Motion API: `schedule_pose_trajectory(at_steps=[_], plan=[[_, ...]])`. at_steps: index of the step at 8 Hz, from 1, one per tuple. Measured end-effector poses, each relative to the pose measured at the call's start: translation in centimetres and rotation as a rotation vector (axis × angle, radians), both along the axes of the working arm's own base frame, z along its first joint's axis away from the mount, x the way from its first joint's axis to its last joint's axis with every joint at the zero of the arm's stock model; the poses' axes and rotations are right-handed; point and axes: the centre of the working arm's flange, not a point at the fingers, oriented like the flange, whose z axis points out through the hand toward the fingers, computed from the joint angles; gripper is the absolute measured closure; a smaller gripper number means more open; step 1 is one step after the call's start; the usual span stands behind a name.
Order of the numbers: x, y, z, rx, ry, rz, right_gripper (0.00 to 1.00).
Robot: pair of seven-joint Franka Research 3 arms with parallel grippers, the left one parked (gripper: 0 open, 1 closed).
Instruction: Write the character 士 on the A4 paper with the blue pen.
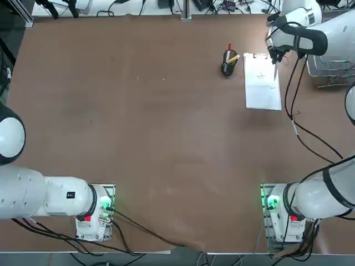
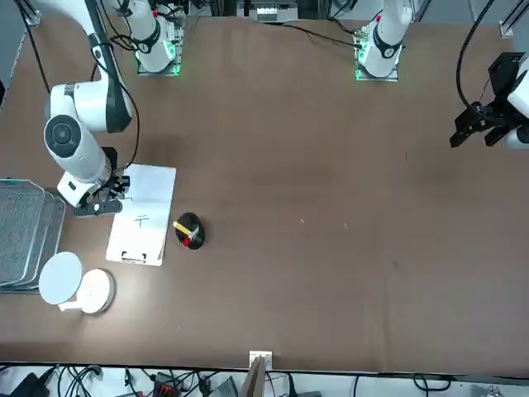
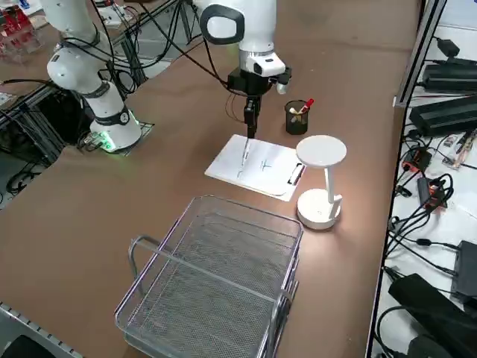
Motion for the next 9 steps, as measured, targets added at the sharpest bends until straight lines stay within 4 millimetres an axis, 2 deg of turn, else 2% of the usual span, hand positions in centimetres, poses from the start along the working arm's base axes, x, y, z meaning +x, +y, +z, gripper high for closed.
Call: schedule_pose_trajectory(at_steps=[2,5,9], plan=[[0.3,-0.3,-0.3,0.003,-0.013,0.008,0.8],[0.8,-0.7,-1.9,0.006,-0.023,0.018,0.8],[1.2,-2.3,-2.9,0.001,-0.021,0.037,0.8]])
